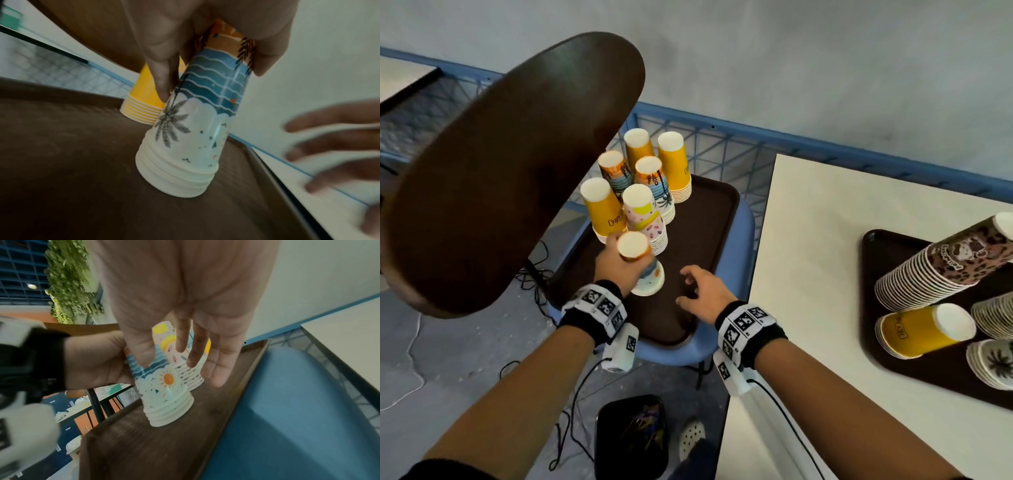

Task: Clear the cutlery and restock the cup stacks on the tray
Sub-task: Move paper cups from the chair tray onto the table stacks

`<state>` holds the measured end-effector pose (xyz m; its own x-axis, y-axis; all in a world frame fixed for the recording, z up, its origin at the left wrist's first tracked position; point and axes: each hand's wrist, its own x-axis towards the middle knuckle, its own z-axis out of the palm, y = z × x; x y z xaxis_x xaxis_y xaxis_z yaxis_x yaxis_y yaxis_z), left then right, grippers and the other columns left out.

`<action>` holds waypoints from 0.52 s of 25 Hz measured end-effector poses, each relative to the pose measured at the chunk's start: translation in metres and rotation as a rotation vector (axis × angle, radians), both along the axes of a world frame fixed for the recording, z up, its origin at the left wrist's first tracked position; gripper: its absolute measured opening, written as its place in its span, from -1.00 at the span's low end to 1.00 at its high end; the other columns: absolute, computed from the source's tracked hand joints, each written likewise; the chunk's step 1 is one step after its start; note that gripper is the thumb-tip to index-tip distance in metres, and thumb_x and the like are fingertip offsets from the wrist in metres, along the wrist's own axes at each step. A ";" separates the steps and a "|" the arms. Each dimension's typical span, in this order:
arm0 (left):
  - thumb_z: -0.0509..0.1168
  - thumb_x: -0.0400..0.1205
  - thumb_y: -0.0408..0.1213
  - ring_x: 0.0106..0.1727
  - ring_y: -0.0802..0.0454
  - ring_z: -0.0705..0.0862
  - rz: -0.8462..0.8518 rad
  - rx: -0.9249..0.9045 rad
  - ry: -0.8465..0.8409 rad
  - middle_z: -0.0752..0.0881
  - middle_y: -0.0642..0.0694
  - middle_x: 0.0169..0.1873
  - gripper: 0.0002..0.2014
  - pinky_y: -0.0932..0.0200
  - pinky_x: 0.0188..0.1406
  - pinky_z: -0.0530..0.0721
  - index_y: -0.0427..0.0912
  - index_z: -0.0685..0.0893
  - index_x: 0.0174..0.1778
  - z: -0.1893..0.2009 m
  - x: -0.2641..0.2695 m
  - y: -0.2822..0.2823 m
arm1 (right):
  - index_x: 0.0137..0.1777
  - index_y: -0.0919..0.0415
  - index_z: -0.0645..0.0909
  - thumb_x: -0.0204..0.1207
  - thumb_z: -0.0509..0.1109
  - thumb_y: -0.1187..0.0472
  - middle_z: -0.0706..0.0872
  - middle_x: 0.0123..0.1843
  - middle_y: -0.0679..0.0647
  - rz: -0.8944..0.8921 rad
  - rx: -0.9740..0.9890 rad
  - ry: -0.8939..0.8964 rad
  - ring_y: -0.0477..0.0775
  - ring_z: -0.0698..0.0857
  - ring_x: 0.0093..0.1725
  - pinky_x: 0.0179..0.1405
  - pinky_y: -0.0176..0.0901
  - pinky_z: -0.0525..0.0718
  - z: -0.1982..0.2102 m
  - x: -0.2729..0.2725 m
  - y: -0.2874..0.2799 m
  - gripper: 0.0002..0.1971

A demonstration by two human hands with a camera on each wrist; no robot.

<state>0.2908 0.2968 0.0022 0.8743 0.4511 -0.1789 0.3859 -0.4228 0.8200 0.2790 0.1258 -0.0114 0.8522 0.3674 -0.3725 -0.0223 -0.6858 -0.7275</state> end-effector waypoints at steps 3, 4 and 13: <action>0.56 0.34 -0.27 0.10 0.05 0.57 -0.188 -0.089 0.000 0.63 -0.08 0.08 -0.36 0.24 0.07 0.48 -0.16 0.47 0.32 -0.003 -0.016 -0.028 | 0.51 0.17 0.26 0.25 0.60 0.25 0.51 0.41 0.19 -0.064 0.084 0.047 0.13 0.51 0.38 0.43 -0.06 0.46 -0.007 0.001 0.007 -0.15; 0.57 0.33 -0.30 0.08 0.07 0.56 -0.235 -0.119 -0.003 0.62 -0.05 0.05 -0.36 0.26 0.05 0.47 -0.15 0.48 0.31 -0.003 -0.020 -0.035 | 0.50 0.16 0.26 0.20 0.63 0.28 0.52 0.40 0.17 -0.096 0.128 0.055 0.10 0.52 0.37 0.40 -0.08 0.48 -0.009 0.002 0.008 -0.12; 0.18 0.04 -0.49 -0.04 -0.04 0.58 -0.083 -0.804 0.008 0.57 -0.10 -0.07 -0.52 0.14 -0.12 0.53 -0.09 0.50 -0.12 -0.001 -0.004 -0.019 | 0.34 -0.06 0.41 0.02 0.66 0.13 0.61 0.25 0.05 -0.193 0.105 0.052 0.14 0.59 0.29 0.36 0.08 0.56 -0.018 0.007 0.021 -0.17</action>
<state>0.2873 0.2775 0.0015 0.8966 0.1154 -0.4276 0.3864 0.2680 0.8826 0.2862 0.1469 -0.0297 0.8909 0.2386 -0.3864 -0.1854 -0.5856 -0.7891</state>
